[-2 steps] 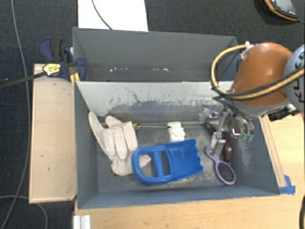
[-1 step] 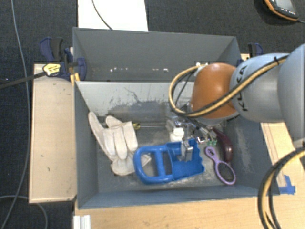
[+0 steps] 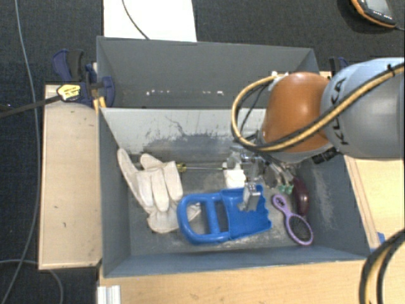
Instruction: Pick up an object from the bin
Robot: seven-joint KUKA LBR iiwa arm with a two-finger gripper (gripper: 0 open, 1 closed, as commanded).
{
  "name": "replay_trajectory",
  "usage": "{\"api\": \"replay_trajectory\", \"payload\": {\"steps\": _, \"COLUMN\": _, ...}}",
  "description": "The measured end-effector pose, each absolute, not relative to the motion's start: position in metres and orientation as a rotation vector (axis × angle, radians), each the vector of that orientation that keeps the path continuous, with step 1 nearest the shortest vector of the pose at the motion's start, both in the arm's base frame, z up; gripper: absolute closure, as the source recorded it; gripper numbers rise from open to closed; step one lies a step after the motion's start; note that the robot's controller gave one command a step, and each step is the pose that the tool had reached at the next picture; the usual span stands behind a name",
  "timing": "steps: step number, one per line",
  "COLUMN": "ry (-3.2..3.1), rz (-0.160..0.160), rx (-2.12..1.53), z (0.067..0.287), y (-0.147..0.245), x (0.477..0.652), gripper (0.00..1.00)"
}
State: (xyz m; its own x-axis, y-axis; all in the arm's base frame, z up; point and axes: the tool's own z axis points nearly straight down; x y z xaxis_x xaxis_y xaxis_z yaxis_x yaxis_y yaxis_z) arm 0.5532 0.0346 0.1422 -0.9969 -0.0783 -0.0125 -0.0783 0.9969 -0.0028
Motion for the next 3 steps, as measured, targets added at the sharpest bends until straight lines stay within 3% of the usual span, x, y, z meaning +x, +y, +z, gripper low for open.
{"api": "replay_trajectory", "payload": {"steps": 1, "ry": 3.082, "rz": 0.003, "rx": -0.587, "z": 0.101, "y": 0.032, "x": 0.571, "gripper": 0.00}}
{"api": "replay_trajectory", "payload": {"steps": 2, "ry": 3.122, "rz": -0.004, "rx": -0.182, "z": 0.072, "y": 0.054, "x": 0.583, "gripper": 0.00}}
{"api": "replay_trajectory", "payload": {"steps": 3, "ry": 3.095, "rz": 0.003, "rx": -0.481, "z": 0.071, "y": 0.059, "x": 0.583, "gripper": 1.00}}
